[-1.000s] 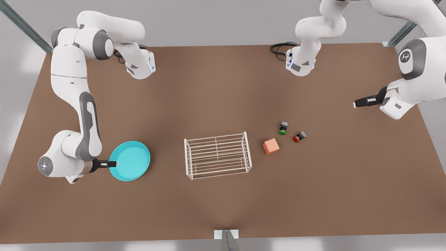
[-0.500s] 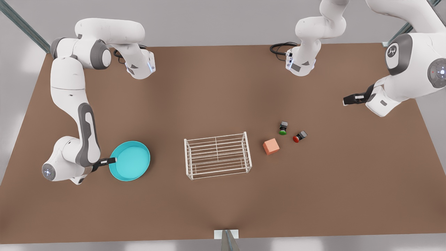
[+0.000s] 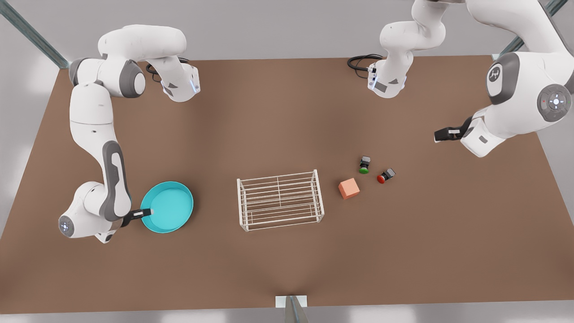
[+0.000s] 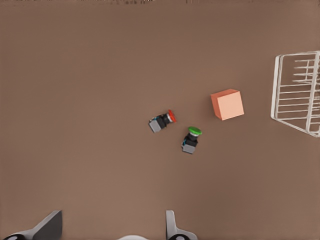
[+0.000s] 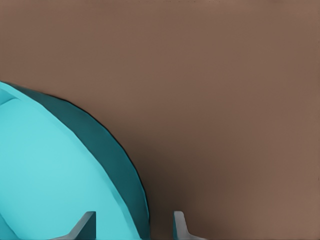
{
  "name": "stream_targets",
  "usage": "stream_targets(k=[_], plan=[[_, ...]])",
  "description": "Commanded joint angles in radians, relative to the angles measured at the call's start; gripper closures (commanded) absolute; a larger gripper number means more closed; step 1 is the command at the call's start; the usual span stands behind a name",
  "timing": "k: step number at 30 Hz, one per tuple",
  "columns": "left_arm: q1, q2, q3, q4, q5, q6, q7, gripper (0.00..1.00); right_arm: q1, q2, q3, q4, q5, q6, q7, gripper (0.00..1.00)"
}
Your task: Place the plate on the shelf with right arm and place the red button switch in the plate with left arm
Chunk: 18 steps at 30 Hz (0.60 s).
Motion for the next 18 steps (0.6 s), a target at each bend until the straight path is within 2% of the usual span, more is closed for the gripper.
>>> stream_targets(k=[1, 5, 6, 8, 9, 12, 14, 15, 18], plan=[[0.002, -0.006, -0.002, 0.001, -0.001, 0.004, 0.006, 0.0, -0.001, 0.004, 0.0, 0.012, -0.004, 0.009, -0.048, 0.33], [-0.001, -0.004, -0.083, -0.023, 0.009, -0.087, -0.074, 0.0, -0.001, 0.007, 0.0, 0.014, -0.004, 0.008, -0.044, 0.65], [-0.001, -0.013, -0.085, -0.002, 0.019, -0.107, -0.13, 0.0, -0.001, 0.007, 0.0, 0.014, -0.004, 0.008, -0.044, 0.67], [0.012, -0.012, -0.043, -0.017, 0.043, -0.07, -0.541, 0.0, 0.0, 0.007, 0.0, 0.014, -0.004, 0.002, -0.044, 0.68], [0.008, -0.018, -0.043, -0.08, 0.023, -0.003, -0.739, 0.0, 0.0, 0.006, 0.0, 0.015, -0.004, -0.001, -0.044, 0.7], [-0.036, -0.003, -0.048, -0.158, 0.02, 0.027, -1.183, 0.0, -0.001, 0.004, -0.002, 0.014, -0.002, -0.008, -0.045, 0.74], [-0.038, -0.076, -0.054, -0.325, -0.023, 0.131, -1.387, 0.0, -0.001, 0.0, -0.002, 0.015, -0.001, -0.014, -0.045, 0.78], [-0.053, -0.079, -0.068, -0.342, -0.023, 0.142, -1.491, 0.0, 0.0, -0.007, -0.002, 0.015, 0.002, -0.032, -0.044, 0.78], [-0.14, -0.072, -0.072, -0.425, -0.021, 0.347, -1.796, 0.0, 0.0, -0.028, 0.0, 0.015, 0.002, -0.078, -0.044, 0.79]])
